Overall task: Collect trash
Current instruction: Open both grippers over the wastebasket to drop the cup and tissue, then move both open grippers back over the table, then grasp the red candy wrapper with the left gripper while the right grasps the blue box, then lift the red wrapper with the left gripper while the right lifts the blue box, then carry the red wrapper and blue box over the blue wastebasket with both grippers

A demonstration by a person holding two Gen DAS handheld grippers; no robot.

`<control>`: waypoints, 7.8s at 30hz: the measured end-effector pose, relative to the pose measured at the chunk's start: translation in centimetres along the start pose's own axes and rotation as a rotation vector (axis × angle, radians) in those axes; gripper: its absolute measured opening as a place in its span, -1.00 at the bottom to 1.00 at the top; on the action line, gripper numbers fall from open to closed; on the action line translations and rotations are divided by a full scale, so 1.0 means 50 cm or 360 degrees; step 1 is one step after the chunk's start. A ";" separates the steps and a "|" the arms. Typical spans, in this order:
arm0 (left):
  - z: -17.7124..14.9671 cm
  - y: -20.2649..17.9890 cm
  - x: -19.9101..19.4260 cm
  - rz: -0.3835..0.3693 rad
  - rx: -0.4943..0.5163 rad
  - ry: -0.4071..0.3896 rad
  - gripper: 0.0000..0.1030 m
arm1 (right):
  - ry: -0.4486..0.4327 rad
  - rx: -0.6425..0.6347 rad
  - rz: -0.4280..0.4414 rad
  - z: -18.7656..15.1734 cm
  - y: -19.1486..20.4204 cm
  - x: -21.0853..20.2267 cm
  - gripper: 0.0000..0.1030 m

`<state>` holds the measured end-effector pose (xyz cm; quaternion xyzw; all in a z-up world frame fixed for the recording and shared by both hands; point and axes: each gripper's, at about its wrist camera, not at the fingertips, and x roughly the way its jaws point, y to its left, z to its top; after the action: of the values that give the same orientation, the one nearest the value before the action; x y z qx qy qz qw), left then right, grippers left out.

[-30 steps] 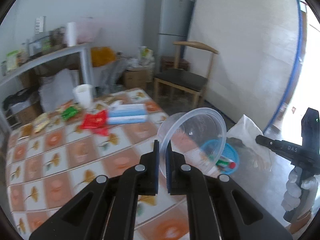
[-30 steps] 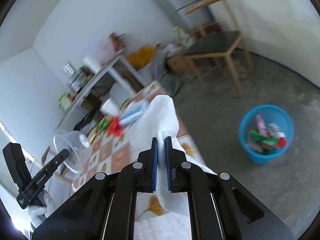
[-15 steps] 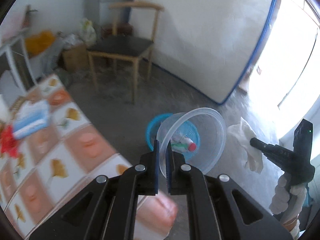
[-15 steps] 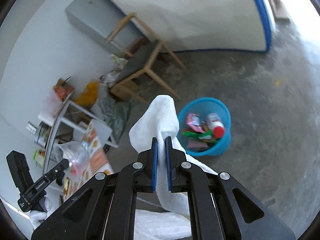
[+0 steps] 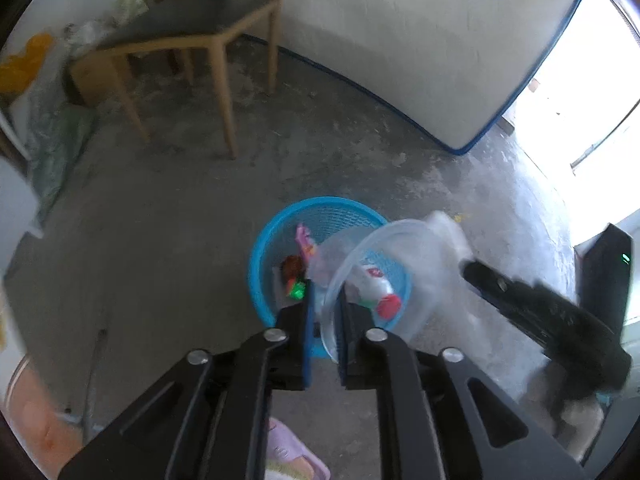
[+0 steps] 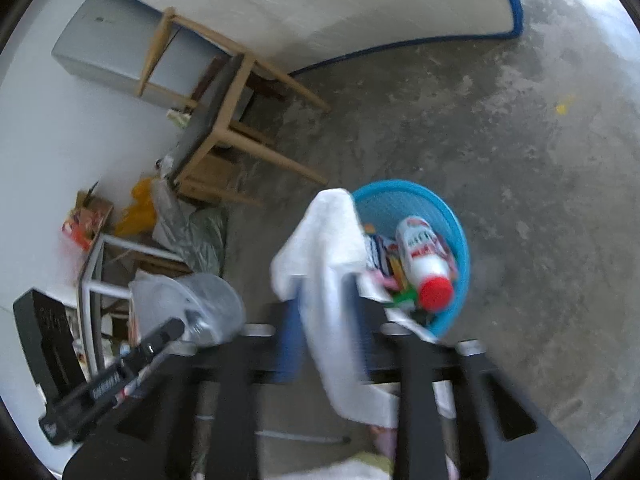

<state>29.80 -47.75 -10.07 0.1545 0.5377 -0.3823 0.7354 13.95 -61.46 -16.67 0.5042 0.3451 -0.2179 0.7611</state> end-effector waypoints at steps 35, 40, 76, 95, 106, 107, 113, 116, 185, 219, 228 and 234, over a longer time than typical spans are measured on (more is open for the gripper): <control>-0.405 0.394 -0.560 0.0168 -0.0252 -0.0919 0.32 | -0.0009 -0.1055 0.0161 -0.164 0.371 -0.162 0.46; -0.491 0.575 -0.613 0.0252 -0.0618 -0.0910 0.32 | 0.0115 -0.1485 0.0316 -0.288 0.530 -0.111 0.58; -0.511 0.742 -0.453 0.0781 -0.0616 -0.0398 -0.73 | 0.0598 -0.1820 0.0120 -0.583 0.804 0.239 0.03; -0.798 0.568 -0.578 0.0280 -0.1087 -0.0573 -0.60 | 0.0765 -0.1412 0.0167 -0.606 0.584 0.028 0.12; -0.787 0.605 -0.619 0.0248 -0.1100 -0.0756 -0.15 | 0.0655 -0.1390 0.0179 -0.592 0.572 -0.009 0.40; -0.775 0.619 -0.608 0.0217 -0.1106 -0.0724 -0.12 | 0.0652 -0.1368 0.0181 -0.591 0.572 -0.007 0.40; -0.779 0.625 -0.592 0.0158 -0.1208 -0.0645 -0.06 | 0.0608 -0.1362 0.0204 -0.581 0.574 -0.021 0.43; -0.819 0.605 -0.595 0.0035 -0.1311 -0.0647 0.04 | 0.0575 -0.1397 0.0213 -0.580 0.585 -0.018 0.59; -0.687 0.360 -0.667 0.0892 -0.0677 -0.0929 -0.96 | 0.0391 -0.1403 0.0279 -0.583 0.549 -0.106 0.33; -0.221 0.091 -0.297 -0.0006 -0.0222 -0.0280 -0.96 | -0.0069 -0.0446 -0.0008 -0.221 0.097 -0.246 0.33; -0.059 -0.002 -0.104 -0.0014 -0.0130 -0.0092 -0.93 | -0.0033 -0.0315 -0.0047 -0.169 0.048 -0.191 0.34; 0.004 -0.024 0.018 0.0006 -0.0100 -0.0028 0.07 | 0.0011 -0.0263 -0.0095 -0.150 0.005 -0.168 0.34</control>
<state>29.17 -49.00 -10.59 0.1292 0.5426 -0.3652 0.7453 6.21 -54.61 -12.18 0.4299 0.3795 -0.2095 0.7920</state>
